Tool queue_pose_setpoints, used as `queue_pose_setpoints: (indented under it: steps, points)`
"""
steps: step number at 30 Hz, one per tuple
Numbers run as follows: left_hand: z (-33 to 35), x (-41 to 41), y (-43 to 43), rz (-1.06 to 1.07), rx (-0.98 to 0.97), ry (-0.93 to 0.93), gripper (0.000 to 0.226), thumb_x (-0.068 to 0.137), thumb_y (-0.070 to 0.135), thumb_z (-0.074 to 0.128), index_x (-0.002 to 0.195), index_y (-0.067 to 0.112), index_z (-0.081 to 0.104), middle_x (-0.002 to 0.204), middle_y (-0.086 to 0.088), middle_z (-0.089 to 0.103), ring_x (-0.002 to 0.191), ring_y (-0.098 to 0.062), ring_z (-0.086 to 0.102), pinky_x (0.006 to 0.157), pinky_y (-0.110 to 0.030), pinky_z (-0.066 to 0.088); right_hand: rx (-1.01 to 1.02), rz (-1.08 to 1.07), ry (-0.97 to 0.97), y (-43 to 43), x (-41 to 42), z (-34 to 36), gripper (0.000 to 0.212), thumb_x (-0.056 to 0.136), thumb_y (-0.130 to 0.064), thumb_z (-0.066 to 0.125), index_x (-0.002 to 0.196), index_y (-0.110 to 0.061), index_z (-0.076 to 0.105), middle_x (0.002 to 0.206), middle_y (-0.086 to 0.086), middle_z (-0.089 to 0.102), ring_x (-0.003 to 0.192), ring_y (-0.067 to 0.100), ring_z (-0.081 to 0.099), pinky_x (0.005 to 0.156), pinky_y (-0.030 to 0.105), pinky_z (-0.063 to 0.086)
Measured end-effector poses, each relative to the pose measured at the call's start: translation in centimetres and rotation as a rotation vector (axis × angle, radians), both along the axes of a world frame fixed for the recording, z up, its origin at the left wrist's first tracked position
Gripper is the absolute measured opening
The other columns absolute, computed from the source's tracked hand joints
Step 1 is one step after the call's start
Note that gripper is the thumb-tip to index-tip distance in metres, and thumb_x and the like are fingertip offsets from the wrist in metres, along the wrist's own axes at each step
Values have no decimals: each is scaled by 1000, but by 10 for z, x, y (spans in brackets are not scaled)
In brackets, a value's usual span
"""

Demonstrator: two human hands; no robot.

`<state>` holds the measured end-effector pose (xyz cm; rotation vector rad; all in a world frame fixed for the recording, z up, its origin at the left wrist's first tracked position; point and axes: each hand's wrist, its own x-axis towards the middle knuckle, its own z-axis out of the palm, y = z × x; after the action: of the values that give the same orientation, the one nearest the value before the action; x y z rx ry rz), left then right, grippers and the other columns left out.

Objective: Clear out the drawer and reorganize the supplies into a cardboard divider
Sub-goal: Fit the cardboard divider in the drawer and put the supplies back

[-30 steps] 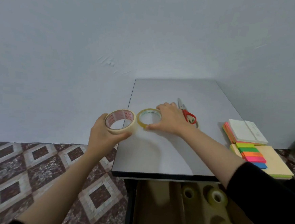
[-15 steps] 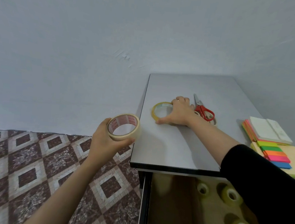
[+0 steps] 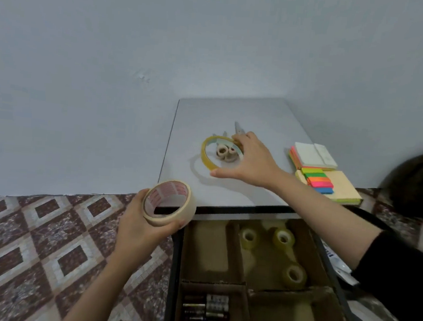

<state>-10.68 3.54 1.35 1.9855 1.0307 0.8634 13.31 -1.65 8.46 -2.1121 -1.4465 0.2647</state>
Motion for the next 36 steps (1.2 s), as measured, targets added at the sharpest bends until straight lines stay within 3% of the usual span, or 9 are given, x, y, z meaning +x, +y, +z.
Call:
queue_pose_setpoints:
  steps: [3, 7, 12, 15, 17, 21, 26, 31, 36]
  points:
    - [-11, -1, -25, -56, 46, 48, 81, 46, 58, 73, 117, 30, 49, 109, 11, 58, 99, -4, 55, 79, -18, 40, 10, 26, 89, -55, -8, -11, 85, 64, -51, 79, 134, -17, 45, 128, 0, 44, 118, 13, 42, 91, 21, 31]
    - [-8, 5, -57, -146, 77, 50, 70, 45, 57, 66, 110, 44, 43, 103, 27, 52, 95, 18, 48, 73, 0, 34, -59, 58, 167, -117, -9, -40, 79, 67, -42, 80, 133, -18, 45, 115, -5, 46, 105, 7, 45, 82, 15, 35]
    - [-24, 19, -82, -315, 18, 172, 85, 45, 56, 74, 120, 34, 41, 109, 27, 51, 100, 16, 48, 77, 0, 34, -237, 60, 94, -167, -1, -81, 89, 65, -49, 79, 138, -16, 41, 118, -6, 42, 107, 6, 41, 92, 21, 36]
    - [-39, 34, -94, -366, -54, 250, 87, 51, 42, 85, 122, 31, 36, 109, 22, 50, 96, 13, 48, 75, 0, 35, -302, -15, 5, -181, 12, -103, 97, 64, -57, 76, 140, -11, 38, 123, -1, 42, 112, 13, 44, 91, 22, 36]
    - [-52, 47, -100, -372, -65, 320, 92, 55, 34, 87, 131, 23, 36, 116, 14, 50, 104, 3, 49, 80, -4, 36, -315, -97, -23, -185, 25, -112, 98, 63, -60, 75, 139, -8, 40, 125, 4, 43, 116, 18, 44, 92, 25, 36]
    - [-70, 77, -105, -375, -31, 458, 114, 56, 37, 86, 146, 10, 21, 143, -4, 38, 132, -18, 36, 106, -28, 31, -350, -185, -101, -180, 47, -125, 92, 65, -64, 71, 133, -8, 45, 127, 11, 44, 120, 25, 42, 97, 33, 38]
    - [-75, 107, -104, -429, 78, 510, 102, 59, 42, 82, 141, 12, 30, 135, -3, 37, 125, -16, 35, 98, -19, 29, -336, -263, -35, -177, 62, -136, 95, 64, -65, 71, 134, -6, 44, 131, 14, 43, 120, 29, 45, 97, 36, 41]
    - [-71, 137, -100, -458, 321, 880, 94, 65, 61, 70, 139, 17, 32, 136, -4, 37, 126, -23, 30, 105, -40, 24, -294, -265, 29, -180, 67, -140, 93, 63, -62, 73, 134, -8, 46, 128, 11, 44, 116, 27, 49, 93, 33, 42]
    - [-75, 154, -97, -519, 296, 1088, 83, 69, 61, 67, 133, 15, 41, 136, -5, 42, 127, -25, 33, 108, -46, 18, -288, -258, 34, -180, 69, -141, 94, 62, -63, 74, 134, -9, 46, 127, 12, 44, 114, 28, 50, 92, 32, 42]
